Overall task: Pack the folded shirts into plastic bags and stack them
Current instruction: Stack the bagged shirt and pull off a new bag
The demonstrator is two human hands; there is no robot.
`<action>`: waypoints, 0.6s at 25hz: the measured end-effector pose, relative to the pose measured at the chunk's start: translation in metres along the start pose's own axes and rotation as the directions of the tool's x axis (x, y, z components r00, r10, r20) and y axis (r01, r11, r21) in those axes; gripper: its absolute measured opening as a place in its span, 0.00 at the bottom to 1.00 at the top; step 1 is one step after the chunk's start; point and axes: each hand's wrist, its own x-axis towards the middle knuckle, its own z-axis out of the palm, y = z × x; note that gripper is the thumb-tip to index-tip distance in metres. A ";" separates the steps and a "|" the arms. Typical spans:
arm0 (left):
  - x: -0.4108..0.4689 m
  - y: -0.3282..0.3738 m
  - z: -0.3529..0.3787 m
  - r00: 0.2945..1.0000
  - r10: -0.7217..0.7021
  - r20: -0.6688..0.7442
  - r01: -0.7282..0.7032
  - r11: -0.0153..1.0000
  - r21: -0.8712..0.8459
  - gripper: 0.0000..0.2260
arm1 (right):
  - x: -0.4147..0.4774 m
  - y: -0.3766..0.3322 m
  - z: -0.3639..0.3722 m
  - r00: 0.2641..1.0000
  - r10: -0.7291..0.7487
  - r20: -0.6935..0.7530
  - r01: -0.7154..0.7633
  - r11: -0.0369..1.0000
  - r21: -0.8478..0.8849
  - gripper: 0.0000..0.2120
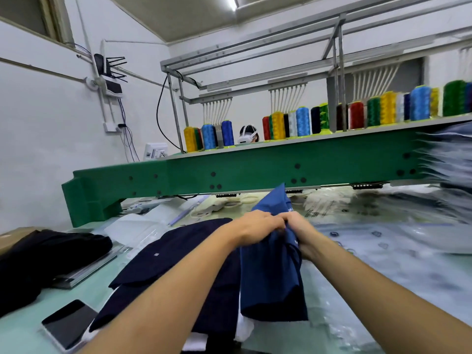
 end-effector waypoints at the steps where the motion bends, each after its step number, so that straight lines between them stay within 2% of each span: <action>1: 0.004 -0.001 0.005 0.995 -0.010 -0.101 0.010 1.000 0.002 0.07 | -0.002 -0.003 -0.013 1.000 0.018 -0.018 -0.017 1.000 0.005 0.10; 2: 0.009 -0.003 0.013 0.979 -0.032 -0.204 0.028 0.999 -0.021 0.02 | -0.005 -0.009 -0.027 0.999 0.012 -0.051 -0.012 1.000 -0.002 0.12; 3: 0.014 -0.004 0.022 0.960 -0.075 -0.269 0.053 0.995 -0.088 0.04 | -0.007 -0.016 -0.041 0.996 -0.006 -0.090 0.005 1.000 -0.019 0.13; 5: 0.025 -0.007 0.042 0.954 -0.144 -0.262 0.086 0.971 -0.222 0.09 | -0.012 -0.030 -0.070 0.987 -0.072 -0.144 0.059 0.994 -0.095 0.14; 6: 0.030 -0.008 0.053 0.960 -0.146 -0.238 0.095 0.972 -0.215 0.10 | -0.014 -0.038 -0.085 0.981 -0.107 -0.164 0.082 0.985 -0.154 0.15; 8: 0.040 -0.010 0.075 0.985 -0.090 -0.150 0.076 0.992 -0.098 0.13 | -0.023 -0.052 -0.118 0.967 -0.181 -0.179 0.124 0.950 -0.288 0.15; 11: 0.050 -0.004 0.112 0.998 0.012 0.058 -0.019 0.993 0.116 0.21 | -0.037 -0.066 -0.163 0.954 -0.243 -0.176 0.122 0.849 -0.514 0.10; 13: 0.055 0.006 0.139 0.984 0.019 0.180 -0.045 0.989 0.143 0.27 | -0.046 -0.072 -0.189 0.947 -0.270 -0.177 0.094 0.756 -0.648 0.06; 15: 0.059 0.017 0.162 0.969 0.007 0.249 -0.054 0.981 0.186 0.29 | -0.053 -0.076 -0.213 0.940 -0.297 -0.170 0.057 0.625 -0.778 0.06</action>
